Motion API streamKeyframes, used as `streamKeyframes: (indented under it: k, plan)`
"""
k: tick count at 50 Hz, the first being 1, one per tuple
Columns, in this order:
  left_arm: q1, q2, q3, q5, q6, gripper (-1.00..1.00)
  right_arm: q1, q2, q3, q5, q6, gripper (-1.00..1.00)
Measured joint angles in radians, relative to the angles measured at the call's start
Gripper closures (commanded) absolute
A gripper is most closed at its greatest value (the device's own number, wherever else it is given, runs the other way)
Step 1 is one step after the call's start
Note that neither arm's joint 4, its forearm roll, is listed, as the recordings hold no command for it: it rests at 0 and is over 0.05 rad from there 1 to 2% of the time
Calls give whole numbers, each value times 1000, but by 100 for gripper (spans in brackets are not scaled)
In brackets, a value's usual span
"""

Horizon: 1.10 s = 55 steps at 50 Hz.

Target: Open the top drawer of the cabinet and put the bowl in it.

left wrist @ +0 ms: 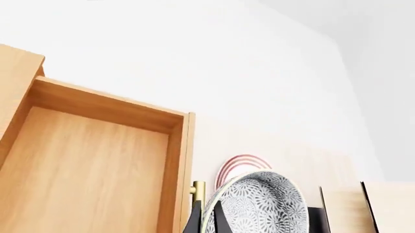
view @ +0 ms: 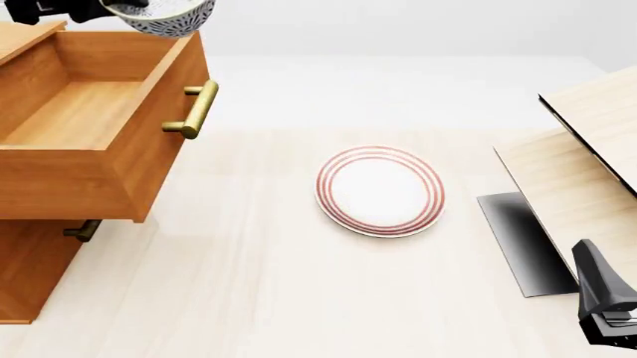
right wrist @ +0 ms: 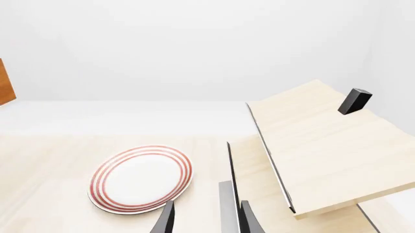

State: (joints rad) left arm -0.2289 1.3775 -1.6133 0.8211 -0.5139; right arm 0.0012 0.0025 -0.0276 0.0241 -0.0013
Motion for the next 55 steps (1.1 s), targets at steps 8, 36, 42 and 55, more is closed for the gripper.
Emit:
streamKeyframes:
  k: [8, 36, 42, 55]
  plan:
    - [28, -44, 48, -12, -14, 100, 0, 0, 0, 0, 0, -100]
    - [148, -186, 224, -66, -68, 100, 0, 0, 0, 0, 0, -100]
    - [175, -208, 261, -81, -81, 100, 0, 0, 0, 0, 0, -100]
    - [231, -227, 320, -114, -102, 100, 0, 0, 0, 0, 0, -100]
